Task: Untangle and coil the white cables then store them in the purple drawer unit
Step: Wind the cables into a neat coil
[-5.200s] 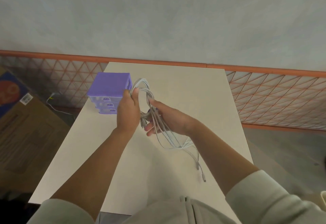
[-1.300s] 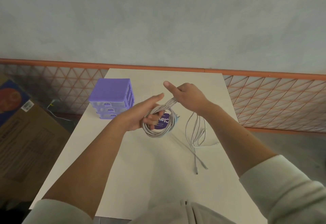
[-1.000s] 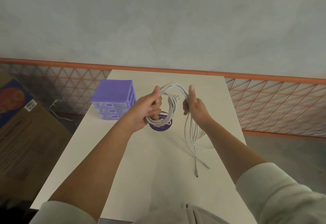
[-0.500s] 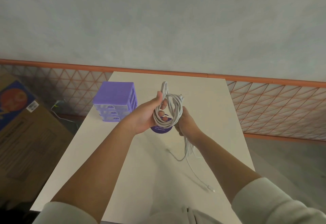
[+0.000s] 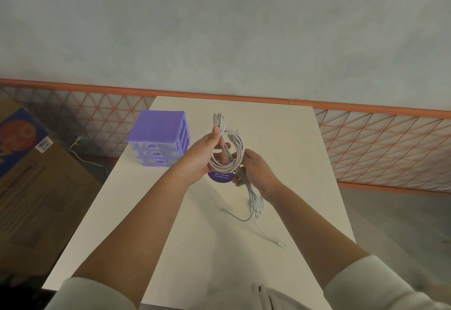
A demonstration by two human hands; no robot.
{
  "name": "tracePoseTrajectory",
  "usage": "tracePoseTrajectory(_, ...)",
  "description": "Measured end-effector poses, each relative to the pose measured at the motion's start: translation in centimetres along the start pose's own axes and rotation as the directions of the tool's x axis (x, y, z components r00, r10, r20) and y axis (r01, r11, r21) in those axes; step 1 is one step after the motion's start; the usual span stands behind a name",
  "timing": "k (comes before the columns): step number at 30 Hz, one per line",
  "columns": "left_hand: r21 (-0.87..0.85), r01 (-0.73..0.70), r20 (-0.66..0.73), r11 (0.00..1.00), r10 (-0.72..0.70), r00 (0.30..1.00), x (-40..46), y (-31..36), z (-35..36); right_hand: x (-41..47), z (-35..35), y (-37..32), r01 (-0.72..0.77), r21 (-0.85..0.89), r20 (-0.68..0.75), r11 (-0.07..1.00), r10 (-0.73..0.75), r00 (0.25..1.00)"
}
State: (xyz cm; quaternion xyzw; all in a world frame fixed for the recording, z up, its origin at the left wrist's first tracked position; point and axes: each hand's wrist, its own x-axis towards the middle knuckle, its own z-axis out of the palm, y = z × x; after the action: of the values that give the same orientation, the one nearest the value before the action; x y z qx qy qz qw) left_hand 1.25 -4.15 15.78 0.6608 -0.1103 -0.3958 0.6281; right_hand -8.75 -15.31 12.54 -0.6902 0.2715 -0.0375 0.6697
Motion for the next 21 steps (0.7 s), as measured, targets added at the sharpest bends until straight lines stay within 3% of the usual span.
tracePoseTrajectory(2, 0.000, -0.015, -0.031, 1.000, 0.015, 0.999, 0.0, 0.0, 0.1, -0.1, -0.1, -0.3, 0.042, 0.046, -0.184, 0.998, -0.033, 0.982)
tracePoseTrajectory(4, 0.034, -0.036, -0.057, 0.999, 0.038, 0.998, 0.1, -0.2, 0.0, -0.6, -0.4, -1.0, 0.237, -0.033, -0.345, 0.971, -0.233, 0.909)
tracePoseTrajectory(5, 0.047, -0.045, -0.056, 0.998, 0.048, 0.997, 0.1, -0.2, -0.1, -0.9, -0.5, -1.5, 0.322, -0.115, -0.350, 0.940, -0.342, 0.872)
tracePoseTrajectory(7, 0.074, -0.064, -0.028, 0.995, 0.066, 0.997, 0.1, -0.2, 0.0, -1.1, -0.4, -2.1, 0.410, -0.367, -0.243, 0.835, -0.511, 0.824)
tracePoseTrajectory(10, 0.108, -0.090, -0.009, 0.990, 0.092, 0.996, 0.0, -0.1, 0.4, -0.6, -0.7, -2.0, 0.325, -0.779, -0.110, 0.536, -0.628, 0.770)
tracePoseTrajectory(14, 0.148, -0.095, -0.059, 0.984, 0.105, 0.993, 0.0, -0.5, 0.9, -0.6, -0.9, -1.4, 0.159, -0.954, -0.059, 0.254, -0.679, 0.732)
tracePoseTrajectory(16, 0.113, -0.097, -0.053, 0.989, 0.103, 0.993, -0.1, -0.6, 1.1, -0.8, -0.7, -1.4, 0.131, -0.964, -0.052, 0.233, -0.644, 0.764)
tracePoseTrajectory(21, 0.108, -0.110, -0.032, 0.988, 0.114, 0.993, -0.2, -0.9, 1.0, -0.9, -1.1, -2.0, 0.157, -0.919, -0.032, 0.362, -0.464, 0.885)
